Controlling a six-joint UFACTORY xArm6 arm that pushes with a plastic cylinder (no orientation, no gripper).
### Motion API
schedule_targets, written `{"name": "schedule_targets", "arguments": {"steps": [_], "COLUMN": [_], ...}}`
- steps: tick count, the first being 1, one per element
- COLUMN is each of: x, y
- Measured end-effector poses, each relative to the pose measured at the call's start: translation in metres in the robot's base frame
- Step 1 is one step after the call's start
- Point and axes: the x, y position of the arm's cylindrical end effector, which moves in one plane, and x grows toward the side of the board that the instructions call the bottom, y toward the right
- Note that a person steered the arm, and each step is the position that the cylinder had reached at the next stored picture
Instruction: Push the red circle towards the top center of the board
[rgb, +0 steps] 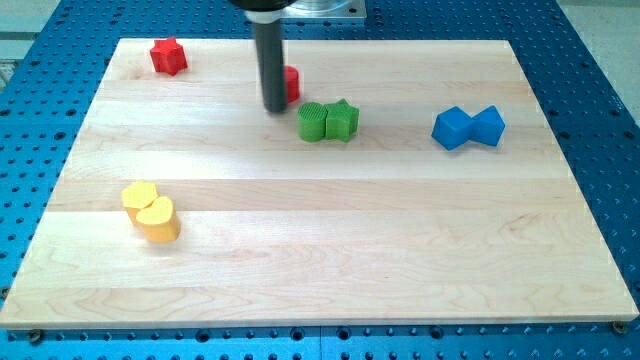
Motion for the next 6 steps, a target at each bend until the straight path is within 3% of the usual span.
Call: {"name": "schedule_targets", "arguments": {"steps": [1, 2, 4, 5, 6], "x": [-0.004, -0.026, -0.016, -0.022, -0.042], "y": [-0.065, 0.014, 0.041, 0.096, 0.112]}}
